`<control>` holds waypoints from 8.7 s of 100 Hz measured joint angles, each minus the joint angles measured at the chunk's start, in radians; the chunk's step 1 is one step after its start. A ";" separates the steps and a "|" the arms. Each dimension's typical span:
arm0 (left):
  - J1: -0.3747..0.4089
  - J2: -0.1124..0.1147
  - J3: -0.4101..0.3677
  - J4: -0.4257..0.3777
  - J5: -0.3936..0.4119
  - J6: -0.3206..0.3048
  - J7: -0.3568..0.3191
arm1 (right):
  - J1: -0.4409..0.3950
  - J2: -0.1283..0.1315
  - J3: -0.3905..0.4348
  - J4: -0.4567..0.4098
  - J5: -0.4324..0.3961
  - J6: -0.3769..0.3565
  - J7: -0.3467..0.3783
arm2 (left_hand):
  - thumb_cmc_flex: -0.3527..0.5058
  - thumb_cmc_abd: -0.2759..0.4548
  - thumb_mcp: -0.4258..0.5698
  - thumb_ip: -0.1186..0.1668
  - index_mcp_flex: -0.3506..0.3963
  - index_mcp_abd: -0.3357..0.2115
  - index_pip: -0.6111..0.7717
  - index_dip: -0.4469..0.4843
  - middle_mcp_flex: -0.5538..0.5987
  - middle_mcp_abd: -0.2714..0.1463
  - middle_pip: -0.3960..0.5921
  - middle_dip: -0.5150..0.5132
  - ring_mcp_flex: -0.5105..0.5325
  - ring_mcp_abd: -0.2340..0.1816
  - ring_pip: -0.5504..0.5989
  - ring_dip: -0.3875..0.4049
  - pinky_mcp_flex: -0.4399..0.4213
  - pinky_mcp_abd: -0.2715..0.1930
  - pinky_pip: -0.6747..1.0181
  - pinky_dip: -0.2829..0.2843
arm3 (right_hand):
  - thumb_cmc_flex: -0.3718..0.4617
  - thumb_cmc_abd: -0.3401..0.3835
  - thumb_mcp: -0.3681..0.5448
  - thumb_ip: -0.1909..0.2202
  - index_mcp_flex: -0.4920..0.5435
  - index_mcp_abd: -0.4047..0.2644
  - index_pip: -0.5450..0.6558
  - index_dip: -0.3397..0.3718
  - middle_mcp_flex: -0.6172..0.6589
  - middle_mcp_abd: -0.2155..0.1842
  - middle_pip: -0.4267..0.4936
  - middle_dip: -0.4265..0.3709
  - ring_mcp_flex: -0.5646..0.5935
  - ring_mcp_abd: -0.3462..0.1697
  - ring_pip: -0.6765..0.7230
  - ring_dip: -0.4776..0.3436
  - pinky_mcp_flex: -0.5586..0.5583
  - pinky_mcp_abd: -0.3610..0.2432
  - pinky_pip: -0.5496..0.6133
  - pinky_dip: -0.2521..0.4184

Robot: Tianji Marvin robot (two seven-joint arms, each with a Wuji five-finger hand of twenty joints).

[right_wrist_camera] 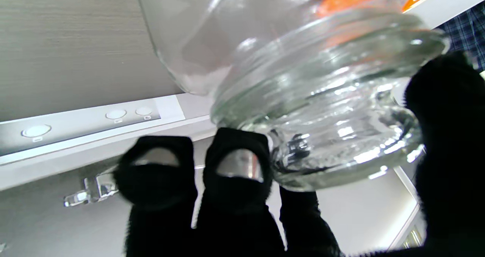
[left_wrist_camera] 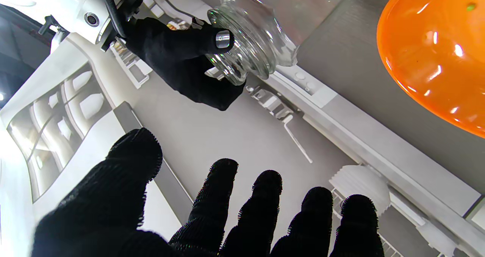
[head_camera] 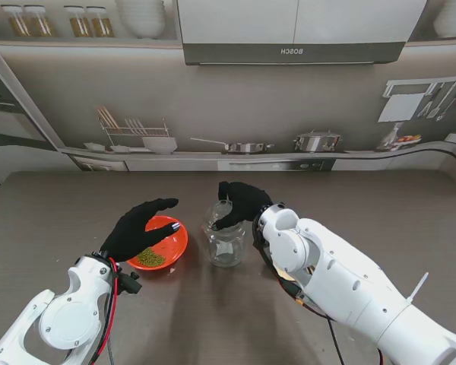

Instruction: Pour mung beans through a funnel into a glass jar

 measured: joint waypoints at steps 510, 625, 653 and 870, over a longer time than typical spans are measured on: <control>-0.023 0.012 0.015 0.022 -0.016 0.041 -0.070 | -0.503 0.157 0.674 -0.336 -0.365 -0.057 0.257 | 0.000 0.012 -0.020 0.000 0.003 0.001 0.000 0.000 0.019 0.001 0.001 0.000 0.000 0.002 0.000 0.000 0.000 0.000 0.000 0.001 | -0.220 -0.019 0.293 0.143 -0.114 -0.181 -0.615 0.053 -0.178 -0.191 -0.359 -0.508 -0.603 0.345 -1.106 -0.531 -0.696 0.270 -0.681 -0.093; -0.008 0.013 -0.001 0.011 -0.017 0.032 -0.065 | -0.329 0.158 0.416 -0.144 -0.423 -0.126 0.194 | 0.000 0.012 -0.020 0.000 0.014 0.002 0.000 0.000 0.020 0.002 0.001 0.000 0.000 0.002 0.000 0.000 0.000 0.000 0.000 0.001 | -0.194 -0.046 0.322 0.143 -0.084 -0.141 -0.527 0.015 -0.126 -0.191 -0.347 -0.515 -0.535 0.336 -1.086 -0.531 -0.654 0.245 -0.673 -0.103; -0.008 0.013 -0.002 0.008 -0.020 0.040 -0.071 | -0.237 0.156 0.325 -0.048 -0.369 -0.126 0.197 | 0.000 0.012 -0.020 0.000 0.014 0.003 0.001 0.000 0.020 0.003 0.001 0.000 0.000 0.002 0.000 0.000 0.000 0.000 0.000 0.001 | -0.068 -0.040 0.369 0.144 0.128 -0.137 -0.397 0.020 0.156 -0.233 -0.261 -0.439 -0.312 0.262 -0.912 -0.445 -0.496 0.186 -0.480 -0.103; 0.032 0.005 -0.044 -0.018 -0.015 0.024 -0.017 | 0.065 0.042 0.059 -0.152 0.134 0.315 0.277 | 0.001 0.012 -0.026 0.000 0.026 0.014 0.004 0.000 0.029 0.020 0.001 0.001 0.001 0.004 0.000 0.000 0.000 0.000 0.000 0.001 | 0.165 0.079 0.459 0.007 0.476 -0.090 -0.102 -0.121 0.809 -0.265 -0.129 -0.106 0.026 0.115 -0.031 -0.031 -0.004 0.003 0.031 -0.027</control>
